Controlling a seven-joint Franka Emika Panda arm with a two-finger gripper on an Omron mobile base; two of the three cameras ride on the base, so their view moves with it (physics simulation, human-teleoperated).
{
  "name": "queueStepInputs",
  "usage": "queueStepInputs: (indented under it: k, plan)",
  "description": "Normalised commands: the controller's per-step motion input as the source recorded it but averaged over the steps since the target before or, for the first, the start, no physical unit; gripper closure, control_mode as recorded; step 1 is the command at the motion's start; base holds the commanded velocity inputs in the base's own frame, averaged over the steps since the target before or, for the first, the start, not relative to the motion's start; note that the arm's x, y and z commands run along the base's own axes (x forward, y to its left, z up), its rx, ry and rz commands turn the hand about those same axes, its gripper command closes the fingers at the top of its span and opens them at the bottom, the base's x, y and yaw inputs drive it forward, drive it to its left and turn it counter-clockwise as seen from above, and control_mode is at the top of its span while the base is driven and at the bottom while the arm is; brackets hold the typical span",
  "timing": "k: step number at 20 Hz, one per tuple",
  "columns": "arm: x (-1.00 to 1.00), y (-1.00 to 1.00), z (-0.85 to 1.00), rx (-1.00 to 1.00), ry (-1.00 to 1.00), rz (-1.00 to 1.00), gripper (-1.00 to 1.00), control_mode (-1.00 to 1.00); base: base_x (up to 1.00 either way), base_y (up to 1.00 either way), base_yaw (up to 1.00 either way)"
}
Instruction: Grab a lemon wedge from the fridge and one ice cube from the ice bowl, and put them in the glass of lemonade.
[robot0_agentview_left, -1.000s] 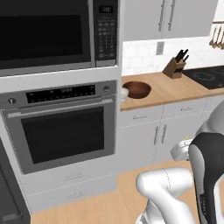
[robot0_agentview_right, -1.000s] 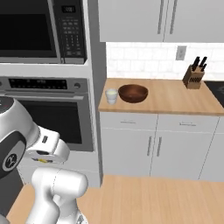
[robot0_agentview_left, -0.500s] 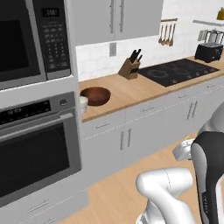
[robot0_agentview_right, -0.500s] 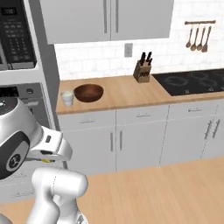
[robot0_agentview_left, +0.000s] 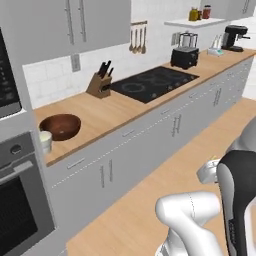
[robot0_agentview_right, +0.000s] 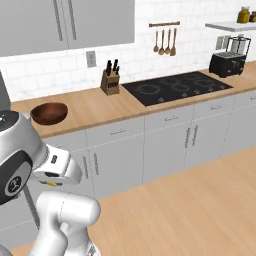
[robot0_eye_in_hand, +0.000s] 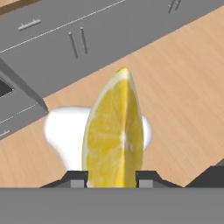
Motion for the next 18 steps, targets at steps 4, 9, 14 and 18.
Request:
queueStepInputs:
  k: [4, 9, 14, 18]
  plan:
    - [0.0, 0.0, 0.0, 0.0, 0.0, 0.0, 1.0, 1.0, 1.0, -0.66, 0.18]
    - [0.0, 0.0, 0.0, 0.0, 0.0, 0.0, 1.0, 1.0, 1.0, -0.65, 0.39]
    - [0.0, 0.0, 0.0, 0.0, 0.0, 0.0, 1.0, 1.0, 1.0, -0.73, 0.46]
    - [0.0, 0.0, 0.0, 0.0, 0.0, 0.0, 1.0, 1.0, 0.71, -0.39, 0.53]
